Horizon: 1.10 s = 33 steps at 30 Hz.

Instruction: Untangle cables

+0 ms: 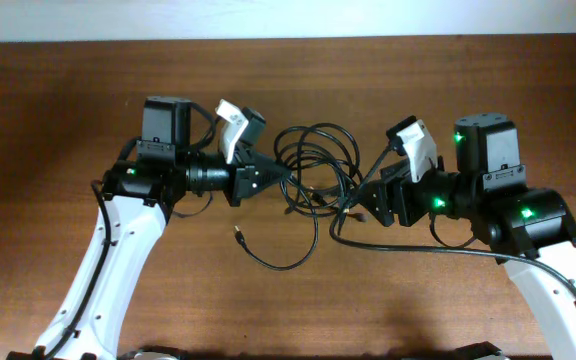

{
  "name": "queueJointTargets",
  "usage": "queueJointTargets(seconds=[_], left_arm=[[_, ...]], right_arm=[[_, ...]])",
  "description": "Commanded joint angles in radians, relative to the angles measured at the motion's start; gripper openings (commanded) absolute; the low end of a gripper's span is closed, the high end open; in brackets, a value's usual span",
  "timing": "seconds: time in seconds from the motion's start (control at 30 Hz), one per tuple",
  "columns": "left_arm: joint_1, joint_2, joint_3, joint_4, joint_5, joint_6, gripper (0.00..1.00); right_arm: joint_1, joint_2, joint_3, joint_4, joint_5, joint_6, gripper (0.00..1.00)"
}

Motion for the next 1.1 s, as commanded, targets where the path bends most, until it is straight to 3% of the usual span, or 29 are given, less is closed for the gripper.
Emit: queueJointTargets(seconds=[0.0, 0.1, 0.27, 0.33, 0.4, 0.43, 0.47, 0.53, 0.67, 0.8, 0.97, 1.07], left_arm=[[0.002, -0.004, 0.0, 0.003, 0.032, 0.008, 0.0], [-0.002, -0.004, 0.0, 0.001, 0.05, 0.01, 0.0], [-0.045, -0.004, 0.0, 0.005, 0.046, 0.148, 0.0], [-0.078, -0.003, 0.0, 0.03, 0.047, 0.147, 0.0], [-0.1, -0.004, 0.0, 0.044, 0.059, 0.147, 0.0], [-0.111, -0.004, 0.0, 0.047, 0.072, 0.147, 0.0], [-0.119, -0.004, 0.0, 0.047, 0.072, 0.147, 0.0], [-0.122, -0.004, 0.0, 0.049, 0.071, 0.14, 0.0], [-0.079, -0.004, 0.0, 0.031, -0.061, -0.048, 0.02], [-0.074, -0.005, 0.0, -0.047, -0.208, -0.098, 0.12], [-0.074, -0.058, 0.0, -0.091, -0.356, -0.098, 0.09], [-0.074, -0.138, 0.0, -0.122, -0.544, -0.153, 0.01]], right_arm=[[-0.001, -0.006, 0.005, 0.0, 0.03, 0.011, 0.74], [-0.001, -0.006, 0.005, 0.005, 0.03, 0.011, 0.74], [-0.001, -0.006, 0.005, 0.035, -0.045, 0.011, 0.74], [-0.001, -0.006, 0.005, 0.05, -0.078, 0.011, 0.71], [-0.001, -0.006, 0.005, 0.053, -0.08, 0.011, 0.36], [-0.001, -0.006, 0.005, 0.054, -0.08, 0.011, 0.08], [-0.001, -0.006, 0.005, 0.053, -0.079, 0.011, 0.04], [-0.001, -0.006, 0.005, 0.052, -0.06, 0.011, 0.04], [-0.001, -0.006, 0.005, 0.043, 0.081, 0.094, 0.04], [-0.002, -0.006, 0.005, 0.035, 0.168, 0.142, 0.04], [-0.002, -0.006, 0.005, 0.033, 0.191, 0.142, 0.04], [-0.002, -0.006, 0.005, 0.034, 0.192, 0.142, 0.04]])
